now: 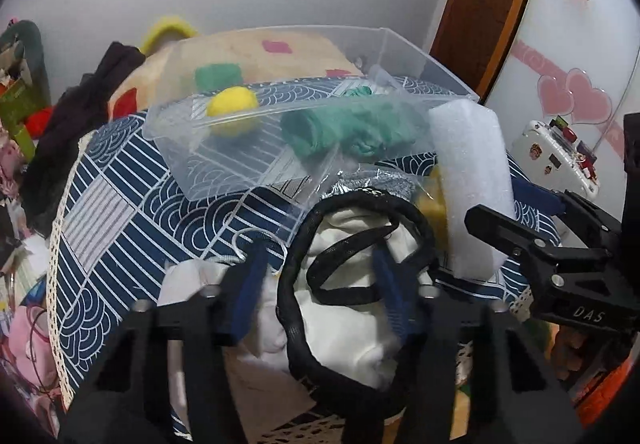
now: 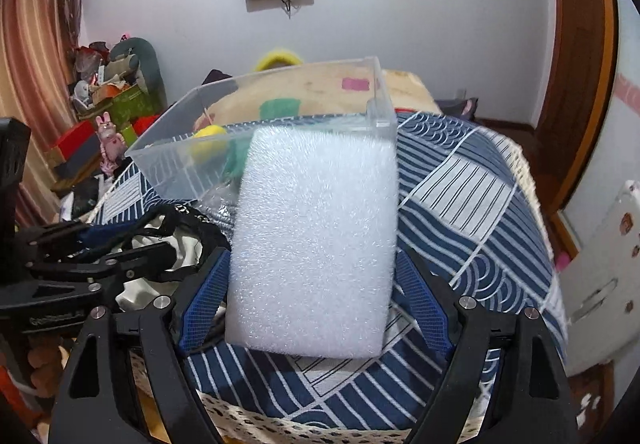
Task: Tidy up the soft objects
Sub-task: 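Grasp the white foam block with the right tool while the left tool grasps the black-strapped mask, then lower the foam block and mask into the clear box and release both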
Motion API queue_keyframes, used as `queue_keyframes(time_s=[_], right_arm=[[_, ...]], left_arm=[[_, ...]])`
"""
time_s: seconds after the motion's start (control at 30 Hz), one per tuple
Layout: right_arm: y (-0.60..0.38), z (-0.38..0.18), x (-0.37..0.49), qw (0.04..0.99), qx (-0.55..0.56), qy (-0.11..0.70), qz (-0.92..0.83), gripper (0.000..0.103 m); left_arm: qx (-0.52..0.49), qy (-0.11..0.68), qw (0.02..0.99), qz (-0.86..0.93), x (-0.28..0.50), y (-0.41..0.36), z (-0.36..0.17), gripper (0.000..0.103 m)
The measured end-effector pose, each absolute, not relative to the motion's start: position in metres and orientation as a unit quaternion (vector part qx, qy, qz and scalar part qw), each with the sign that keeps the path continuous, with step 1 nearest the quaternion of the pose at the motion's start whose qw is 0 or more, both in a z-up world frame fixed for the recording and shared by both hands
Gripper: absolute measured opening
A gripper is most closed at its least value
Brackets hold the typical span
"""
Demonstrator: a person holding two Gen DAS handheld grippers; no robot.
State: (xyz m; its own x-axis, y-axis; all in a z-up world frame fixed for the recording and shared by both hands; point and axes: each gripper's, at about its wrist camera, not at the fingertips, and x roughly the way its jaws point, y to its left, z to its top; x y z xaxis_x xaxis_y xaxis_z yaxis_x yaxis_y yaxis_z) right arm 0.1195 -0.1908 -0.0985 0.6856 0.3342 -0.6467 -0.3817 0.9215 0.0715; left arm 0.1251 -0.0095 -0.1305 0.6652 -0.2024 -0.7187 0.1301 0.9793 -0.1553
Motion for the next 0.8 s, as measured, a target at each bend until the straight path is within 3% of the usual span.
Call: queue_keyframes(time_s=[0.03,0.13,0.23,0.8], right_arm=[[-0.191,-0.100,0.120,0.916,-0.029,0.349,0.197,0.082],[-0.192,-0.102,0.119,0.914,-0.030,0.353,0.198,0.080],[-0.194,-0.101,0.116,0.914,-0.028,0.350,0.202,0.079],[-0.204,-0.064,0.102,0.939,-0.031,0.281,0.197,0.078]], left_arm=[[-0.047,0.398,0.912,-0.093,0.124,-0.010,-0.130,0.028],[-0.056,0.390,0.914,-0.101,0.122,-0.007,-0.129,0.017],[-0.052,0.380,0.918,-0.097,0.119,-0.006,-0.125,0.013],[-0.076,0.304,0.948,-0.059,0.097,0.026,-0.072,0.011]])
